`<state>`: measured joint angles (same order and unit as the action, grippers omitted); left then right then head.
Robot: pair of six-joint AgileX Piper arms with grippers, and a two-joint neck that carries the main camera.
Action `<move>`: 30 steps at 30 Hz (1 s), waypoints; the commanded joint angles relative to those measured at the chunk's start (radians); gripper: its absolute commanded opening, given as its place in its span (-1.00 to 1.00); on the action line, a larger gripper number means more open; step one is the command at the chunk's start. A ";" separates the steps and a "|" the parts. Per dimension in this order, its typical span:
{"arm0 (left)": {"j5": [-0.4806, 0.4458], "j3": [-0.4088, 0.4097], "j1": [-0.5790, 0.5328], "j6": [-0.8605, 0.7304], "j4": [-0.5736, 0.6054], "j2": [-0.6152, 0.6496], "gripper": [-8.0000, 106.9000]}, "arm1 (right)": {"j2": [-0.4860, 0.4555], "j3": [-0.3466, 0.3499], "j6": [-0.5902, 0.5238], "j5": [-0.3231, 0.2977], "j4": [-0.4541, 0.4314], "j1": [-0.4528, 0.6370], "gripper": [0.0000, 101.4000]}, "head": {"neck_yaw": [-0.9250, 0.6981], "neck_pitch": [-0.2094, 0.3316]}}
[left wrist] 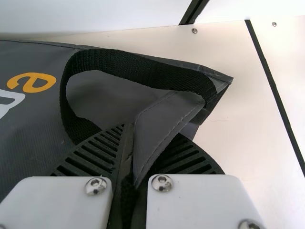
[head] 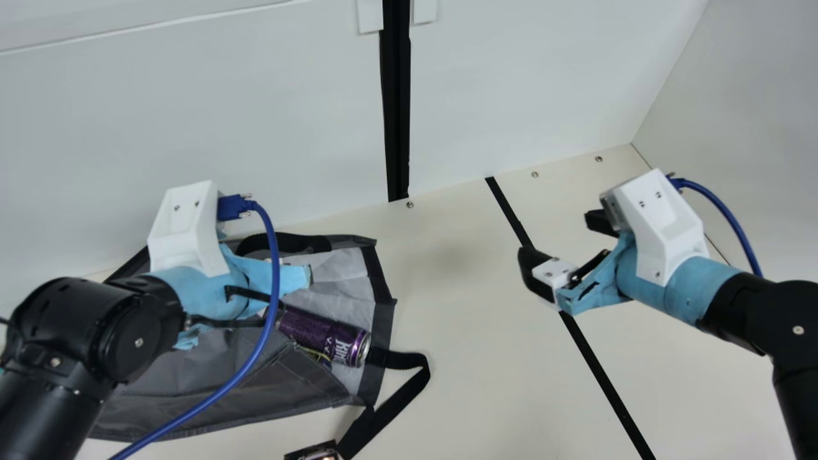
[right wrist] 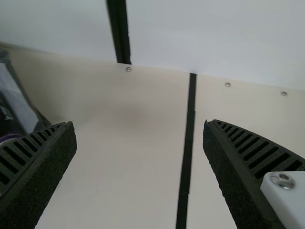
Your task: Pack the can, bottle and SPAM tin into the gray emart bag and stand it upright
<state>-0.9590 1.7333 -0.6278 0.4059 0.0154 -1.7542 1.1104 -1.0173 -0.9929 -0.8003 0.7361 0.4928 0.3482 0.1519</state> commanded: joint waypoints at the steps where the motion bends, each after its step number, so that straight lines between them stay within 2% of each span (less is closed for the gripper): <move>1: 0.000 0.000 0.000 0.000 0.000 0.000 -1.00 | -0.007 -0.006 0.039 0.004 -0.043 0.016 0.87 | 0.001 0.023; 7: 0.000 0.000 0.000 0.000 0.000 0.000 -1.00 | -0.031 -0.036 0.157 -0.006 -0.159 0.062 0.87 | 0.001 0.023; 13: 0.000 0.000 0.000 0.000 0.000 0.000 -1.00 | -0.052 -0.079 0.298 -0.043 -0.288 0.098 0.87 | 0.001 0.023; 24: 0.000 0.000 0.000 0.000 0.000 0.000 -1.00 | -0.082 -0.169 0.532 -0.162 -0.506 0.122 0.87 | 0.001 0.023; 30: 0.000 0.000 0.000 0.000 0.000 0.000 -1.00 | -0.103 -0.217 0.631 -0.242 -0.598 0.122 0.87 | 0.001 0.023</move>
<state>-0.9590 1.7333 -0.6278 0.4059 0.0154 -1.7542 1.0100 -1.2267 -0.3934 -1.0226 0.1674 0.6163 0.3482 0.1503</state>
